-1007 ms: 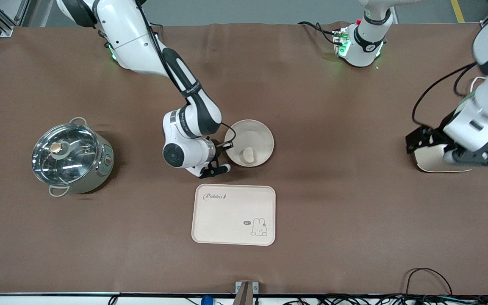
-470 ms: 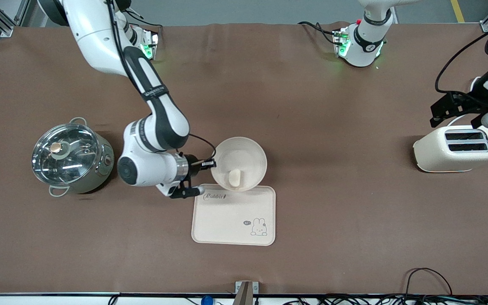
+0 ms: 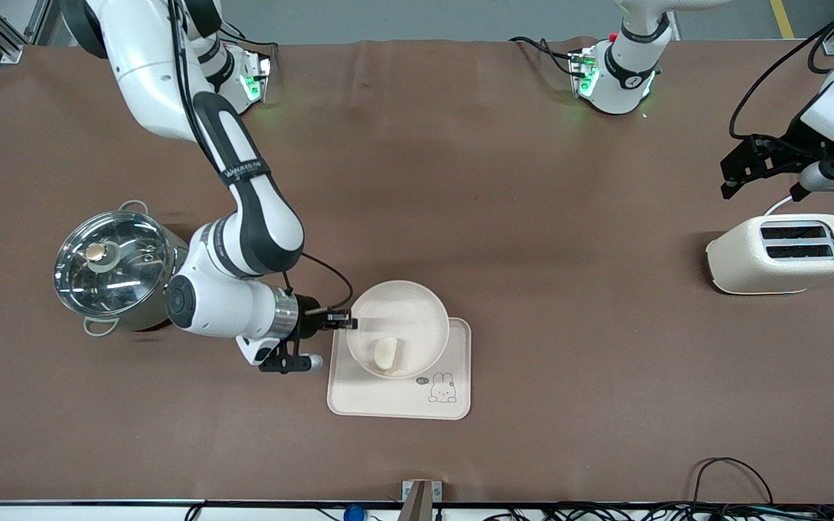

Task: Place bun in plate and plate on tray
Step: 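Lift the plate with the right gripper and lower it onto the tray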

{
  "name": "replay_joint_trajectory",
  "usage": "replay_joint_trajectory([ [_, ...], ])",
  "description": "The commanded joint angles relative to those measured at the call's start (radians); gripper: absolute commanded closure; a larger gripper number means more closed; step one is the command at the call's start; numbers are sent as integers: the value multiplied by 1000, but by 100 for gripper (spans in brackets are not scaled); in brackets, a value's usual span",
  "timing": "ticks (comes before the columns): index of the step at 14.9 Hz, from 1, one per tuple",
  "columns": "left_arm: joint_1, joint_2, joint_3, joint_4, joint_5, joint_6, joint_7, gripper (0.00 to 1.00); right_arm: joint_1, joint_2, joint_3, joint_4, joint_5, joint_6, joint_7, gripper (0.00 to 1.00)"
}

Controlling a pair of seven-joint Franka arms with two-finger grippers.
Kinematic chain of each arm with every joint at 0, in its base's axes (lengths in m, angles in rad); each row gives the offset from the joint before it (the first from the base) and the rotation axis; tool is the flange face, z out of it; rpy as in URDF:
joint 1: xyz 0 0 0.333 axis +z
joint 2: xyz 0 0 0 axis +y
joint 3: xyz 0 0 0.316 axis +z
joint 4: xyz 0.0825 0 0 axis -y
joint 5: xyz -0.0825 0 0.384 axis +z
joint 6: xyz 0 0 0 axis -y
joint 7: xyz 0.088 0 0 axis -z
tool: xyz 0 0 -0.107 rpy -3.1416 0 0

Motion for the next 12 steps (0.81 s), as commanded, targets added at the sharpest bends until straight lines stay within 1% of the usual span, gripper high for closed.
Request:
replay_joint_trajectory([
  [1,0,40,6,65,3,-3,12,0,-26,156,14,183,19,7,44,100],
  [2,-1,40,8,68,4,-3,12,0,-37,188,17,212,19,21,46,100],
  [4,0,40,8,94,3,-9,14,0,-37,222,20,225,21,61,46,100],
  [6,0,42,9,96,3,-24,14,0,-40,237,52,225,21,81,49,100],
  [9,0,42,9,97,-3,-53,14,0,-46,260,55,226,21,93,47,99],
  [11,-9,42,8,97,3,-78,12,0,-46,269,64,225,21,108,47,98],
  [12,-9,45,8,97,3,-78,10,0,-46,273,64,225,21,110,47,95],
])
